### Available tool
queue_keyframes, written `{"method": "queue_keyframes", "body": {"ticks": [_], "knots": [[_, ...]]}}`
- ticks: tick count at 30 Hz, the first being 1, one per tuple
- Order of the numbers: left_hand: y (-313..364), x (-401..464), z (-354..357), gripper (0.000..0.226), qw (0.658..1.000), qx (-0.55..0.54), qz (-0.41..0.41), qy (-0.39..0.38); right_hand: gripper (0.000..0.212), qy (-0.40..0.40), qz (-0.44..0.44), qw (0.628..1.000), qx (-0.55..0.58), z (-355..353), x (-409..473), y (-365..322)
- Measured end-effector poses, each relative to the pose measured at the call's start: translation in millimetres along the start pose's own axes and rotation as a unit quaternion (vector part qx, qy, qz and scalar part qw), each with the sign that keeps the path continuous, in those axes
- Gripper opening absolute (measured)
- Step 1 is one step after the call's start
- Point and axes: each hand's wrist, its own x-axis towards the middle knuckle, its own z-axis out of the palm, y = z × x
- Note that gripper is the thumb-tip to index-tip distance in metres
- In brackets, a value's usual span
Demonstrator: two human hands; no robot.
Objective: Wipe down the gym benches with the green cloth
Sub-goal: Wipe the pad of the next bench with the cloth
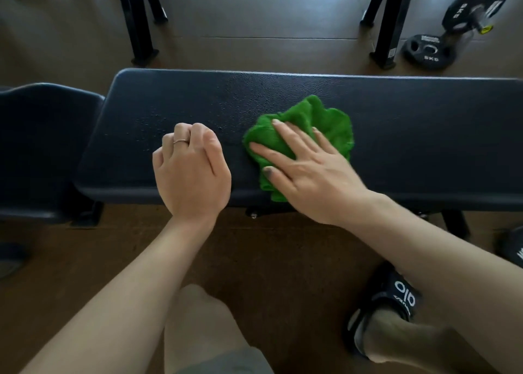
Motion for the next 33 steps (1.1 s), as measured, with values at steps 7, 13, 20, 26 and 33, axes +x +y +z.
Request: {"method": "queue_keyframes", "body": {"ticks": [7,13,20,26,33], "knots": [[4,-1,3,0.048,1.000,0.014,0.005,0.006,0.056,-0.018,0.062,0.998,-0.010,-3,-11,4],[3,-2,2,0.044,1.000,0.020,0.013,0.016,0.052,0.000,0.022,1.000,0.007,-7,88,-9],[2,-2,4,0.039,0.999,0.027,0.027,0.037,0.056,-0.018,0.184,0.983,0.001,-24,160,26],[4,-3,5,0.043,0.998,0.032,0.026,0.041,0.056,-0.014,0.065,0.998,0.023,-15,161,-16],[5,-4,4,0.041,0.999,0.015,0.022,0.034,0.052,0.032,0.217,0.976,-0.009,-26,109,106]]}}
